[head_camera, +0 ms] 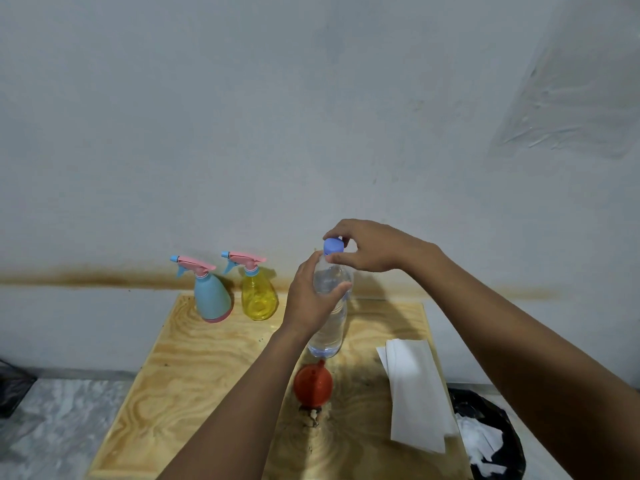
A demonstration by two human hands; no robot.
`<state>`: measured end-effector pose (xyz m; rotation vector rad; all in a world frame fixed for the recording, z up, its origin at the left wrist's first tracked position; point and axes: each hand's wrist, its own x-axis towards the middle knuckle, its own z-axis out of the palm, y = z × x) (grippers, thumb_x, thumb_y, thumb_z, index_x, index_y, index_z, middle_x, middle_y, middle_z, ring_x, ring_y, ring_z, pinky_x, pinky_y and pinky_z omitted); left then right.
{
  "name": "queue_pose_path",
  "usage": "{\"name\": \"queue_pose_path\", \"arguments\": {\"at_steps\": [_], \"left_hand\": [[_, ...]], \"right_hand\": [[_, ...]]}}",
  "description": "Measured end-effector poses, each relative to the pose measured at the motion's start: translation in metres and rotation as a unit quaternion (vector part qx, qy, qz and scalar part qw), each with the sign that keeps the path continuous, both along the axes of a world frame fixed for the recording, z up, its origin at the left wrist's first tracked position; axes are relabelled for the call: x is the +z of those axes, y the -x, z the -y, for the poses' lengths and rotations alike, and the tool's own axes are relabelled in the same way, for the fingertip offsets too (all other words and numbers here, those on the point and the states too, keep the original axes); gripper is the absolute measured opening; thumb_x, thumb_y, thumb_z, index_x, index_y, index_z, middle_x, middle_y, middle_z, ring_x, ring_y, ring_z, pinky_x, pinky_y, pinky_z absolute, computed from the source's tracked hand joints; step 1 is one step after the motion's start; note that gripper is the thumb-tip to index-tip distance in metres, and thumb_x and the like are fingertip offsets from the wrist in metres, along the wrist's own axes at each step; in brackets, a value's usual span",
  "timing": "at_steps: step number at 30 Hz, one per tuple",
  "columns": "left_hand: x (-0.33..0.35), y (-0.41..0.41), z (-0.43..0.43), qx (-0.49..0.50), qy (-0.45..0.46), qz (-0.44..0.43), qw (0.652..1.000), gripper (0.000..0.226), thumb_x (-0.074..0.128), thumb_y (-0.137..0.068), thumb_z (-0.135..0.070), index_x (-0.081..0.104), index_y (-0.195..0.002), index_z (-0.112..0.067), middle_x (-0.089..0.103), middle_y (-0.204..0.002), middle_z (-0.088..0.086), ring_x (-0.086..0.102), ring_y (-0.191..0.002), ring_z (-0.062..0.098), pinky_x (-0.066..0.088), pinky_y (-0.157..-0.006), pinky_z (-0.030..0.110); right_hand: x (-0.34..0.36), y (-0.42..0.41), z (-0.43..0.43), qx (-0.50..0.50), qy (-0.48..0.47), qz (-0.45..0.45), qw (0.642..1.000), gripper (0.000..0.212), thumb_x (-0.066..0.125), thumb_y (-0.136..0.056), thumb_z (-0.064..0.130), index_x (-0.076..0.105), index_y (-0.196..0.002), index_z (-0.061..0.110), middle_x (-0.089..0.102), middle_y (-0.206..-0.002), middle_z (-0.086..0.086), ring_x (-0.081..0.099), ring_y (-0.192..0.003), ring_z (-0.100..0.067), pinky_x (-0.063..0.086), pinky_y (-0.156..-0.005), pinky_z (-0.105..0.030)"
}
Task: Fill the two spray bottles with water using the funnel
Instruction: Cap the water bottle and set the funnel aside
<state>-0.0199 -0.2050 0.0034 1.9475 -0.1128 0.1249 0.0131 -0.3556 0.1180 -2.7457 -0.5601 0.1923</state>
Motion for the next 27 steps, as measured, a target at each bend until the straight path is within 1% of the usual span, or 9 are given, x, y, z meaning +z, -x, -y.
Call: {"name": "queue_pose_path", "arguments": {"at_steps": [2,4,6,8,10,15,19,23,27], "left_hand": [[-0.001,0.0,0.001,0.009,0.006,-0.01,1.0,0.08,0.081,-0.077,-0.042,0.044,-0.146,-0.025,0.049,-0.145,-0.006,0.044,-0.135,0.009,0.041,-0.111,0.035],[-0.004,-0.002,0.001,0.007,0.003,-0.004,1.0,0.078,0.079,-0.077,-0.044,0.045,-0.144,-0.026,0.05,-0.145,-0.008,0.044,-0.134,0.008,0.041,-0.111,0.034],[-0.007,-0.004,0.0,0.003,-0.005,0.01,1.0,0.07,0.076,-0.076,-0.048,0.049,-0.137,-0.03,0.054,-0.139,-0.01,0.047,-0.13,0.007,0.045,-0.108,0.035],[-0.007,-0.005,-0.001,0.005,-0.009,0.011,1.0,0.062,0.078,-0.078,-0.041,0.051,-0.132,-0.031,0.057,-0.133,-0.011,0.048,-0.125,0.004,0.046,-0.102,0.029],[-0.008,-0.005,0.0,0.002,-0.009,0.016,1.0,0.06,0.079,-0.079,-0.037,0.051,-0.132,-0.03,0.057,-0.132,-0.012,0.048,-0.125,0.004,0.045,-0.1,0.025],[-0.01,-0.005,-0.002,0.001,0.002,0.011,1.0,0.076,0.079,-0.08,-0.04,0.044,-0.145,-0.024,0.051,-0.144,-0.007,0.045,-0.133,0.008,0.042,-0.108,0.03],[-0.012,-0.006,-0.001,0.01,0.001,0.021,1.0,0.074,0.079,-0.08,-0.038,0.045,-0.144,-0.024,0.052,-0.142,-0.007,0.045,-0.132,0.009,0.042,-0.108,0.029],[-0.012,-0.005,0.003,0.014,0.004,0.028,1.0,0.073,0.078,-0.081,-0.038,0.044,-0.144,-0.027,0.052,-0.141,-0.01,0.047,-0.129,0.005,0.043,-0.102,0.022],[-0.013,-0.006,0.003,0.011,0.001,0.024,1.0,0.077,0.078,-0.081,-0.039,0.04,-0.148,-0.028,0.053,-0.139,-0.01,0.048,-0.127,0.005,0.042,-0.096,0.019]], "right_hand": [[0.002,-0.001,0.004,0.023,0.01,0.021,0.999,0.036,0.058,-0.092,0.053,0.061,-0.121,0.031,0.059,-0.12,0.016,0.054,-0.103,-0.006,0.041,-0.081,-0.028],[-0.002,-0.001,0.002,0.013,0.018,0.062,0.998,0.037,0.058,-0.092,0.055,0.064,-0.115,0.027,0.062,-0.113,0.014,0.051,-0.098,-0.006,0.039,-0.078,-0.028],[-0.012,0.0,-0.005,-0.023,0.024,0.118,0.992,0.042,0.057,-0.09,0.059,0.067,-0.103,0.02,0.065,-0.101,0.009,0.054,-0.093,-0.012,0.042,-0.075,-0.03],[-0.022,0.001,-0.013,-0.061,0.037,0.164,0.984,0.046,0.056,-0.09,0.06,0.065,-0.091,0.015,0.064,-0.089,0.005,0.056,-0.087,-0.017,0.044,-0.07,-0.032],[-0.023,0.002,-0.012,-0.064,0.036,0.174,0.982,0.046,0.055,-0.09,0.061,0.065,-0.091,0.016,0.063,-0.087,0.007,0.056,-0.085,-0.016,0.042,-0.069,-0.03],[-0.013,0.0,0.008,0.019,-0.031,0.053,0.998,0.038,0.056,-0.093,0.054,0.061,-0.122,0.031,0.055,-0.111,0.022,0.049,-0.102,-0.001,0.036,-0.084,-0.024],[-0.029,0.007,0.001,-0.04,-0.106,0.096,0.989,0.038,0.063,-0.091,0.05,0.068,-0.117,0.024,0.065,-0.112,0.012,0.054,-0.107,-0.008,0.043,-0.097,-0.034],[-0.041,0.017,-0.016,-0.18,-0.187,0.146,0.955,0.038,0.074,-0.079,0.055,0.078,-0.1,0.024,0.071,-0.116,0.004,0.056,-0.122,-0.014,0.04,-0.106,-0.036],[-0.052,0.023,-0.031,-0.263,-0.248,0.167,0.917,0.038,0.075,-0.074,0.06,0.074,-0.082,0.023,0.069,-0.084,0.011,0.064,-0.085,-0.012,0.052,-0.087,-0.039]]}}
